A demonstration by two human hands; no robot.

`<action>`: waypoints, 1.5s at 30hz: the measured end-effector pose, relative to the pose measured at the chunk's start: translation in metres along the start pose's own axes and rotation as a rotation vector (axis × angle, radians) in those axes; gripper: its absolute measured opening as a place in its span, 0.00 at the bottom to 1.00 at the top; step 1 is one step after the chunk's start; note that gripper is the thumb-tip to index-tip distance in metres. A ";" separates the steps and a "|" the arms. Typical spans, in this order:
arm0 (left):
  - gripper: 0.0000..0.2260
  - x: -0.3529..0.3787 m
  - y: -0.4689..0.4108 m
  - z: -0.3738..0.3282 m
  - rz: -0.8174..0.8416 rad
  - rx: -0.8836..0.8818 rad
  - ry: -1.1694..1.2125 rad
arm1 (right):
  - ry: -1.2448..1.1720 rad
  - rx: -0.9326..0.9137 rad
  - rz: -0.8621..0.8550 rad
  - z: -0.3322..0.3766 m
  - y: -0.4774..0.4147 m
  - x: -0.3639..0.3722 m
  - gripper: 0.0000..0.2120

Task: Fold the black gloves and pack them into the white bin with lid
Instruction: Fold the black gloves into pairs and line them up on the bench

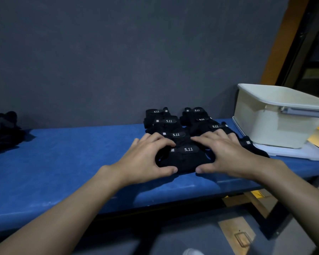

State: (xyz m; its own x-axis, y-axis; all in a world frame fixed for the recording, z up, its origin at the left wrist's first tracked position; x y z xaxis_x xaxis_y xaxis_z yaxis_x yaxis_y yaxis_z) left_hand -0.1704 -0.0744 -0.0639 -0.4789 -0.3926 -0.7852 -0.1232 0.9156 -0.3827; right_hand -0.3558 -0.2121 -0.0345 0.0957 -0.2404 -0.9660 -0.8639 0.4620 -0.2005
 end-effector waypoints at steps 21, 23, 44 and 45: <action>0.22 -0.152 0.125 0.114 -0.366 -0.346 -0.016 | -0.248 -0.387 -0.069 0.195 -0.134 -0.024 0.27; 0.22 -0.170 0.143 0.126 -0.409 -0.382 -0.051 | -0.271 -0.416 -0.049 0.221 -0.154 -0.023 0.24; 0.10 -0.262 0.217 0.206 -0.659 -0.463 -0.325 | -0.801 -0.371 0.058 0.405 -0.251 -0.008 0.25; 0.09 -0.262 0.217 0.206 -0.652 -0.467 -0.301 | -0.792 -0.369 0.051 0.407 -0.252 -0.009 0.24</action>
State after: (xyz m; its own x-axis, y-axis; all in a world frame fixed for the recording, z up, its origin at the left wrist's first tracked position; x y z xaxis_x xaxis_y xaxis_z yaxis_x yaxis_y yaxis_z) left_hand 0.1074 0.2094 -0.0410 0.0551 -0.7988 -0.5991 -0.6705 0.4150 -0.6150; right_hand 0.0625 0.0210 -0.0420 0.2494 0.5000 -0.8293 -0.9683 0.1174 -0.2204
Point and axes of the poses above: each hand's wrist, its own y-axis away from the middle knuckle, its own x-axis out of the palm, z = x × y, the point moved 2 cm from there along -y, towards the middle knuckle, and after that the axes turned 12 degrees about y, right-handed, at the moved point
